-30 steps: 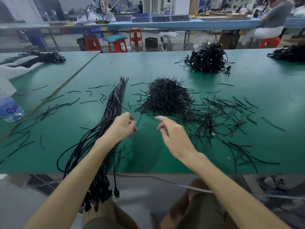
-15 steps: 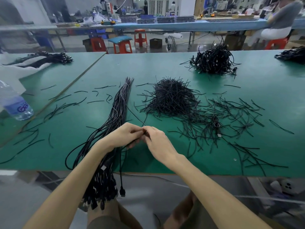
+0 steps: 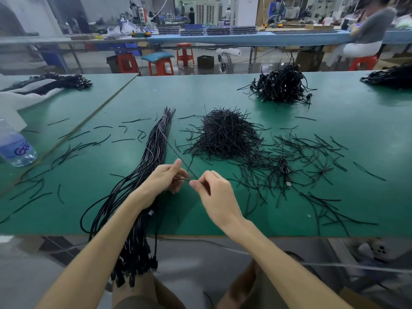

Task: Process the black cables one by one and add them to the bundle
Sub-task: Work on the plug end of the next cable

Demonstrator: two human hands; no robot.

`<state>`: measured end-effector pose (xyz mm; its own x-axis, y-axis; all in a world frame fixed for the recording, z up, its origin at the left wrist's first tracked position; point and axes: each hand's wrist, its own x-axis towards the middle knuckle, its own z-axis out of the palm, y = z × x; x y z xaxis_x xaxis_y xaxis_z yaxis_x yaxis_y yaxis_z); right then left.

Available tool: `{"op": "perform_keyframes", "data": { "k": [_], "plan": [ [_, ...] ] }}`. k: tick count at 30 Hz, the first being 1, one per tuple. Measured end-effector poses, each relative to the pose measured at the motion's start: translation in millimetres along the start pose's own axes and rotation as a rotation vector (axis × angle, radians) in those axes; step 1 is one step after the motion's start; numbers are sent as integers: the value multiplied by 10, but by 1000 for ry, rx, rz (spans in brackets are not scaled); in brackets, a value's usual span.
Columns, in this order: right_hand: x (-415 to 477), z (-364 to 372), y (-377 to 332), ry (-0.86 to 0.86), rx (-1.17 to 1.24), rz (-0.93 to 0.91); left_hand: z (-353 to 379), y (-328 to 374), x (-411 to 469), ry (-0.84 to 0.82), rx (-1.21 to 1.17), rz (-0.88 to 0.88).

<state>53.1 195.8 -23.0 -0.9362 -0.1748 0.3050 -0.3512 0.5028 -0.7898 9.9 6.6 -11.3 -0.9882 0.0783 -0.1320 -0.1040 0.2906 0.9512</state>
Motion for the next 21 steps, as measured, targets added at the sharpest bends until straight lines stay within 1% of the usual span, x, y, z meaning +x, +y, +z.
{"op": "perform_keyframes", "data": {
  "k": [1,3,7,9,11,13,15,17,19,21],
  "plan": [
    [-31,5,-14,-1,22,-3,-29,-40,0,5,-81,4],
    [-67,-11,-34,39,65,2,-81,-89,-4,-44,-188,-1],
    [-28,-193,40,217,157,80,-160,-86,-11,-213,-273,-36],
    [-9,-287,104,278,162,111,-167,-47,-15,-274,-429,-11],
    [-24,-331,139,287,135,84,-127,28,-13,-302,-614,28],
    [-70,-345,140,258,67,-27,-51,116,5,-272,-783,53],
    [-129,-355,146,227,-74,-189,53,191,8,-218,-939,43],
    [-189,-368,151,170,-216,-349,165,246,3,-189,-997,24],
    [-262,-373,160,70,-242,-393,269,287,-23,-194,-1005,18],
    [-321,-390,196,-62,-199,-324,338,333,-62,-284,-1110,-4]
  ]
}}
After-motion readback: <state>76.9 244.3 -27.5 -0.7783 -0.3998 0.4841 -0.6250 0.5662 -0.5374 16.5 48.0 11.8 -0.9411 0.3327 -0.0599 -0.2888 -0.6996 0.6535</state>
